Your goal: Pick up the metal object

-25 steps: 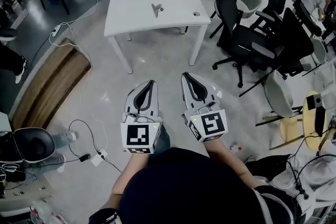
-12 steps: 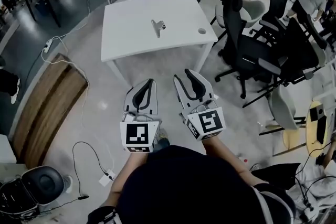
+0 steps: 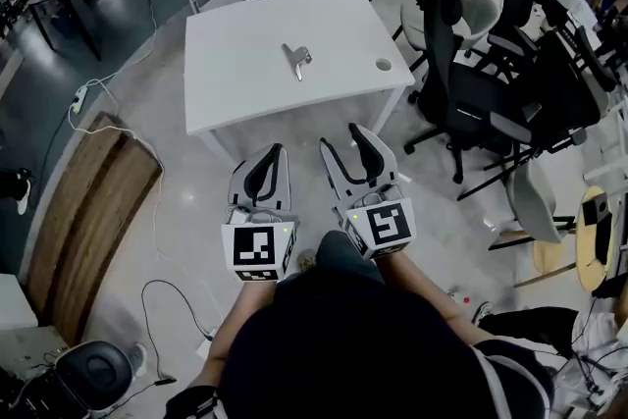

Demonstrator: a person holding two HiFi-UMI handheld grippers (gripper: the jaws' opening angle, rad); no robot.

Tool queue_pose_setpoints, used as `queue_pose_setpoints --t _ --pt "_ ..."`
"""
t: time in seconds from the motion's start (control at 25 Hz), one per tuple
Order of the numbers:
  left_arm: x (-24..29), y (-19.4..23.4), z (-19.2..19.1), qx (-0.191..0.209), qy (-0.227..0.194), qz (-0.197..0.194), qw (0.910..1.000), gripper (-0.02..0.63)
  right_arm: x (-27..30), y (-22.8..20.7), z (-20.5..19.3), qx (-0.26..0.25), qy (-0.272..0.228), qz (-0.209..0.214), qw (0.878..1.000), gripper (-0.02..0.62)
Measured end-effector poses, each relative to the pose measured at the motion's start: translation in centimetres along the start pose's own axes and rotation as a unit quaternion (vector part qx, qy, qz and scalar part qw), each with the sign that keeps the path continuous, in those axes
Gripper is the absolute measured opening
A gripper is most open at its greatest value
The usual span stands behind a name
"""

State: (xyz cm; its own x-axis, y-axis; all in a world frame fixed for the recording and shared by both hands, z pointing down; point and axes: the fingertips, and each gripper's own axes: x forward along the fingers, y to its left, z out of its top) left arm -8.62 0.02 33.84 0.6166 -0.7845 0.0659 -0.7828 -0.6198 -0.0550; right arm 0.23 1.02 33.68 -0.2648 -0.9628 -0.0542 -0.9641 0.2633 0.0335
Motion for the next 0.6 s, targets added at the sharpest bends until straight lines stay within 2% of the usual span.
queue_pose_setpoints --t 0.32,0.6 --pt "3.9 2.8 -1.0 -0.004 0.002 0.007 1.0 0.021 5.3 -2.3 -2.9 0.012 0.016 -0.007 1.0 0.206" --pt "11.7 6.5 -1.1 -0.005 0.004 0.017 0.9998 0.021 13.6 -6.3 -5.1 0.003 0.026 0.005 1.0 0.206"
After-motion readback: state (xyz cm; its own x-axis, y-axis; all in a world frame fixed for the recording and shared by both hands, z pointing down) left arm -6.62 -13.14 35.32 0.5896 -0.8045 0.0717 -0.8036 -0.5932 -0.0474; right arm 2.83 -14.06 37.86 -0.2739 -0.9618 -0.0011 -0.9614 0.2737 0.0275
